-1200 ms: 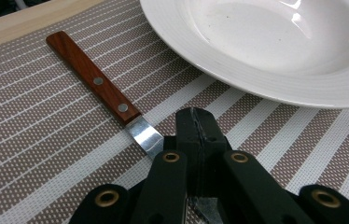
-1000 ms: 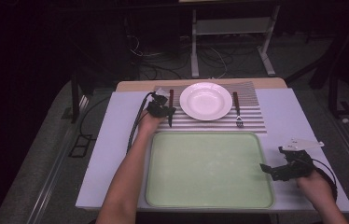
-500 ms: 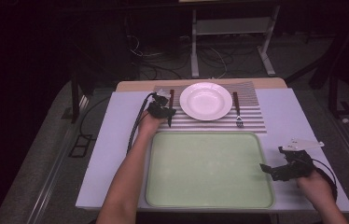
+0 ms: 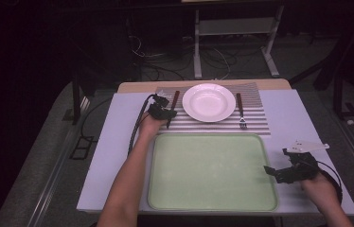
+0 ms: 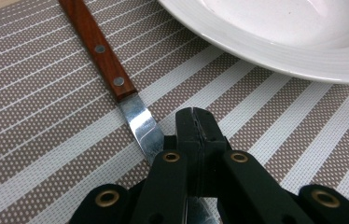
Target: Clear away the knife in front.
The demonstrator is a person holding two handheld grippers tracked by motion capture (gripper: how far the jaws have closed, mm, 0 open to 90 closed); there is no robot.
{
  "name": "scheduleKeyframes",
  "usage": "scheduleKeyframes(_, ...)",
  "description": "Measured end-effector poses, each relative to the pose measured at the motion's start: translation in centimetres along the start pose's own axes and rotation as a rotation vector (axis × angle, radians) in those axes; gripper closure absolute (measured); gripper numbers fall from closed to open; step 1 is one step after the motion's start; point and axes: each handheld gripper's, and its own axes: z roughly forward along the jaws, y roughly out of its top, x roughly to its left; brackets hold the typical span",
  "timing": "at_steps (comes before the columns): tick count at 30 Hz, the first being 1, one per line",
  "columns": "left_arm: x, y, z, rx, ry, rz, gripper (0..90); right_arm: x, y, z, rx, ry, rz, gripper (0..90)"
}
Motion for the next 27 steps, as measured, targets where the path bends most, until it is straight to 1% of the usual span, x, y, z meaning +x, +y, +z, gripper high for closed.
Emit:
scheduleKeyframes(4, 0.1, 0.0, -0.1, 0.007, 0.006, -0.003, 89.7, 0.0, 0.0, 0.0, 0.001, 0.001, 0.0, 0.0)
scheduleKeyframes(5, 0.2, -0.1, -0.2, 0.008, 0.006, -0.011, 89.7, 0.0, 0.0, 0.0, 0.001, 0.001, 0.0, 0.0)
scheduleKeyframes(9, 0.3, -0.1, -0.3, 0.014, 0.012, -0.009, 89.7, 0.0, 0.0, 0.0, 0.002, 0.001, 0.0, 0.0)
scheduleKeyframes(10, 0.4, -0.1, -0.4, 0.016, 0.015, -0.016, 89.7, 0.0, 0.0, 0.0, 0.002, 0.001, -0.001, 0.0)
scheduleKeyframes(16, 0.7, -0.3, -0.8, 0.027, 0.028, -0.019, 89.7, 0.0, 0.0, 0.0, 0.002, 0.001, -0.001, 0.0)
scheduleKeyframes(18, 0.8, -0.4, -0.9, 0.025, 0.026, -0.022, 89.7, 0.0, 0.0, 0.0, 0.002, 0.001, -0.001, 0.0)
scheduleKeyframes(24, 1.3, -0.7, -1.4, 0.031, 0.04, -0.034, 89.7, 0.0, 0.0, 0.0, 0.002, 0.001, -0.001, 0.0)
scheduleKeyframes(27, 1.5, -0.9, -1.5, 0.03, 0.038, -0.037, 89.8, 0.0, 0.0, 0.0, 0.002, 0.001, -0.001, 0.0)
